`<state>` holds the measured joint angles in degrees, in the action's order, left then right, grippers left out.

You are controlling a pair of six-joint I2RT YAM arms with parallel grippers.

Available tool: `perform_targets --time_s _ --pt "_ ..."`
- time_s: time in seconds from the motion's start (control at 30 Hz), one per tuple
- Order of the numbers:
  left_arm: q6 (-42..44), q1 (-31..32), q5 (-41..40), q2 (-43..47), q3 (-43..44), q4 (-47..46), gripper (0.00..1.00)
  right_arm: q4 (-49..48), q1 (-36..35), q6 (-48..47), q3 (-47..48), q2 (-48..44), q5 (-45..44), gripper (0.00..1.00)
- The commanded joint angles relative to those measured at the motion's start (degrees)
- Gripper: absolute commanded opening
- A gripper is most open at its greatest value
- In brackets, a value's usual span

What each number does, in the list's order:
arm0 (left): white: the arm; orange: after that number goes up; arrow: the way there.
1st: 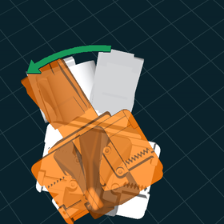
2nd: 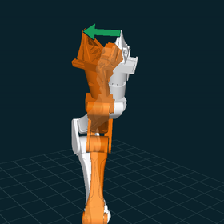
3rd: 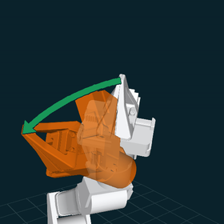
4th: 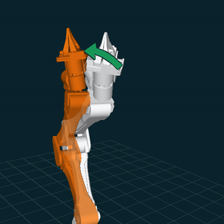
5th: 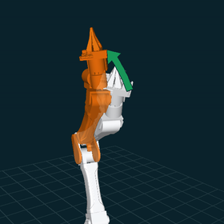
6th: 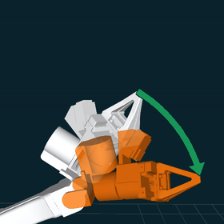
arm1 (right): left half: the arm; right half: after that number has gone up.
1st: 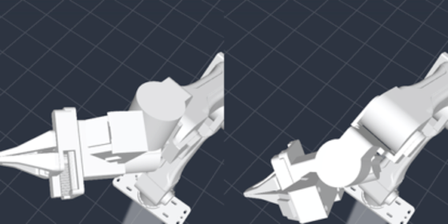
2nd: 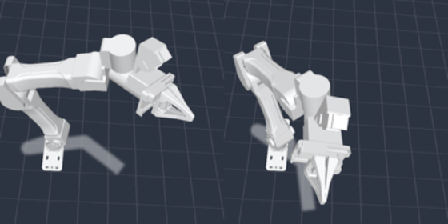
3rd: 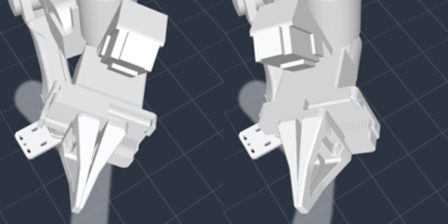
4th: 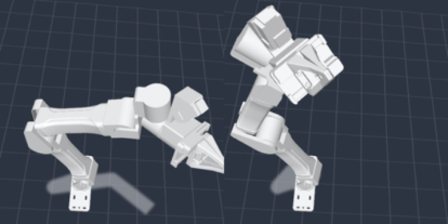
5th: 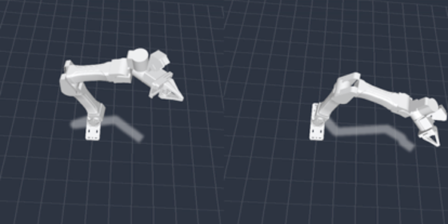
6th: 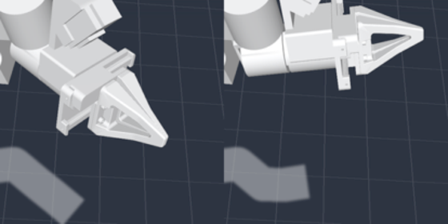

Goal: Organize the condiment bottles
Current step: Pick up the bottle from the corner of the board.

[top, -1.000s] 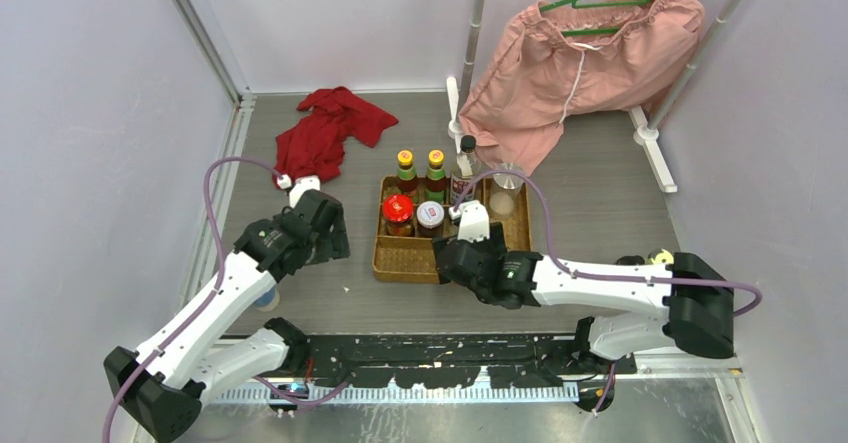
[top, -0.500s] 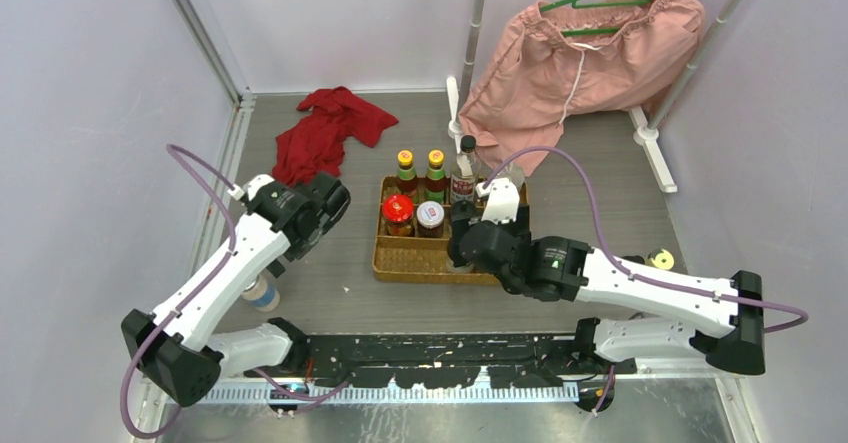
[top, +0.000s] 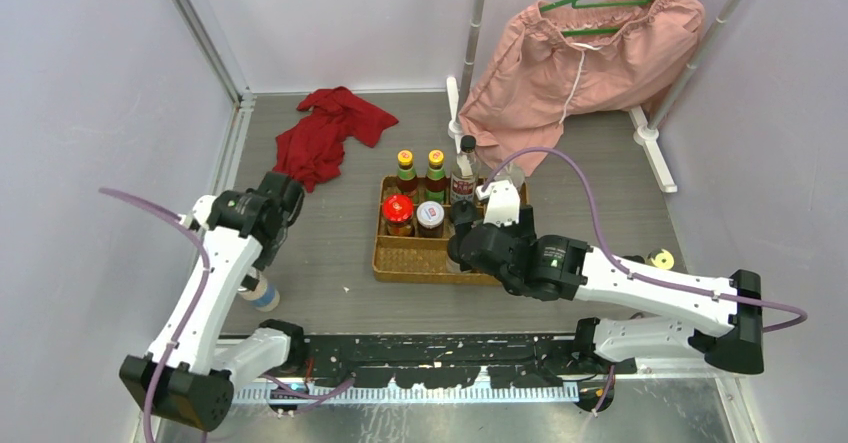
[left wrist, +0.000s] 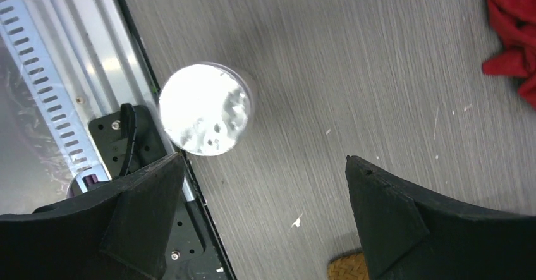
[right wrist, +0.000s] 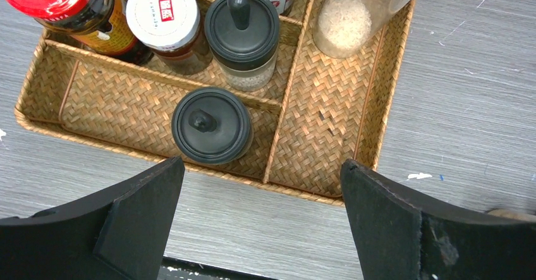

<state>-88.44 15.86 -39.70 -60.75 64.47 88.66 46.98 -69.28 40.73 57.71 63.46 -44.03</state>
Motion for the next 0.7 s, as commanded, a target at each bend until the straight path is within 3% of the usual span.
perform_targets --time_s 0.0,0.17,0.47,0.67 --pt "3.4 -6.3 -2.8 4.3 -1.3 13.3 1.00 -0.4 -0.2 0.8 2.1 0.7 -0.7 1.00" --pt "7.5 -14.1 -2.2 5.1 -2.2 13.2 1.00 -1.8 -0.2 0.4 1.5 1.6 0.1 1.00" --pt "7.3 -14.7 4.5 4.6 -8.8 10.3 1.00 -5.1 -0.2 -1.6 -1.9 -0.9 0.8 1.00" --pt "5.2 -14.8 4.8 4.1 -11.3 8.2 1.00 -4.6 -0.2 -3.4 -4.2 -3.9 -0.3 1.00"
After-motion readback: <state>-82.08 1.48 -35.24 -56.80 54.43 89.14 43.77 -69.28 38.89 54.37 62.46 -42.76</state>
